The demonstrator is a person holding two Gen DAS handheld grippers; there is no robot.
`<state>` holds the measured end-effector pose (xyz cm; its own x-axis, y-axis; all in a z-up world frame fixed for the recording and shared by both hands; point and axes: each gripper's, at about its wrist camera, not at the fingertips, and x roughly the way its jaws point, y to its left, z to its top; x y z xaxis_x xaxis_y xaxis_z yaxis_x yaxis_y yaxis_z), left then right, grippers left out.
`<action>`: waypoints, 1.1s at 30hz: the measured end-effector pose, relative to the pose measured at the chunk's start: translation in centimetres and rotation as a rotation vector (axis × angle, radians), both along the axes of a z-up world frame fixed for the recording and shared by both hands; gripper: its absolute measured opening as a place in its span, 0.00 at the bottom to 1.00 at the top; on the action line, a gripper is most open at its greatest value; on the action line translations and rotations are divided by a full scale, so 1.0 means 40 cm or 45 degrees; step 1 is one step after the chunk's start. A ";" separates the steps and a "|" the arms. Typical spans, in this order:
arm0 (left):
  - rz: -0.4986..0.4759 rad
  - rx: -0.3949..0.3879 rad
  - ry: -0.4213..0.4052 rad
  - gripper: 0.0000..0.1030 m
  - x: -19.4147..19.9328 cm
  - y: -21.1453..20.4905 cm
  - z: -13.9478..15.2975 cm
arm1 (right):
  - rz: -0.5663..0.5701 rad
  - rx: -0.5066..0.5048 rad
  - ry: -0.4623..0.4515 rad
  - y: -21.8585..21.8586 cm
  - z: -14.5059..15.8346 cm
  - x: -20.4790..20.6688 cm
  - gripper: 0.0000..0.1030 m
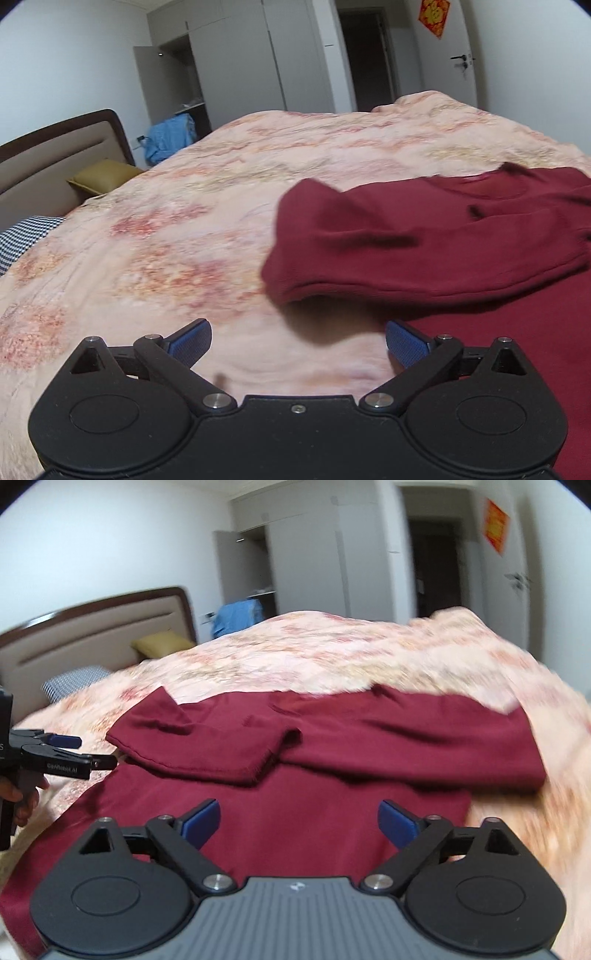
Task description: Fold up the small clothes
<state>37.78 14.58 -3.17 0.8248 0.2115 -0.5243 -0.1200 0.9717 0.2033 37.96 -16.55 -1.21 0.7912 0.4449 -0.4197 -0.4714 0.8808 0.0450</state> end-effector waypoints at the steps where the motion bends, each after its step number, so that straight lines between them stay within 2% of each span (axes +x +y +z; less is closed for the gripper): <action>1: 0.008 -0.004 -0.003 0.97 0.010 0.015 -0.003 | 0.015 -0.015 -0.009 0.017 0.009 0.021 0.87; 5: 0.023 -0.041 -0.012 0.94 0.047 0.055 -0.009 | 0.048 -0.066 0.000 0.079 0.029 0.117 0.78; 6: 0.025 -0.044 -0.016 0.93 0.054 0.056 -0.011 | 0.058 -0.075 0.023 0.091 0.027 0.141 0.77; 10: 0.019 -0.044 -0.042 0.93 0.076 0.052 -0.009 | 0.063 -0.074 0.154 0.127 0.010 0.236 0.60; 12: 0.015 -0.045 -0.055 0.93 0.079 0.049 -0.005 | 0.052 -0.067 0.199 0.135 0.002 0.266 0.48; 14: 0.014 -0.045 -0.061 0.93 0.082 0.047 -0.005 | 0.071 -0.046 0.217 0.143 0.003 0.287 0.20; 16: 0.015 -0.048 -0.067 0.93 0.084 0.043 -0.005 | 0.091 -0.068 0.183 0.158 0.016 0.300 0.02; 18: 0.007 -0.047 -0.076 0.93 0.083 0.038 -0.004 | 0.083 -0.075 0.066 0.161 0.053 0.293 0.02; 21: -0.017 -0.024 -0.093 0.93 0.086 0.026 -0.003 | -0.004 -0.004 -0.103 0.125 0.128 0.281 0.02; 24: -0.030 0.015 -0.095 0.92 0.104 0.012 -0.005 | -0.061 0.049 -0.112 0.072 0.162 0.289 0.02; 26: -0.028 0.030 -0.109 0.88 0.117 0.005 -0.005 | -0.057 0.033 -0.077 0.053 0.150 0.296 0.02; 31: -0.062 0.037 -0.116 0.67 0.140 -0.008 -0.003 | -0.052 -0.012 0.025 0.041 0.084 0.299 0.03; 33: -0.080 0.029 -0.106 0.47 0.145 -0.009 -0.003 | -0.045 0.003 0.059 0.038 0.063 0.304 0.03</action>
<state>43.60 14.20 -3.27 0.8774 0.1690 -0.4491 -0.0762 0.9731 0.2174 50.11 -15.02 1.30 0.7861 0.4183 -0.4551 -0.4376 0.8966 0.0682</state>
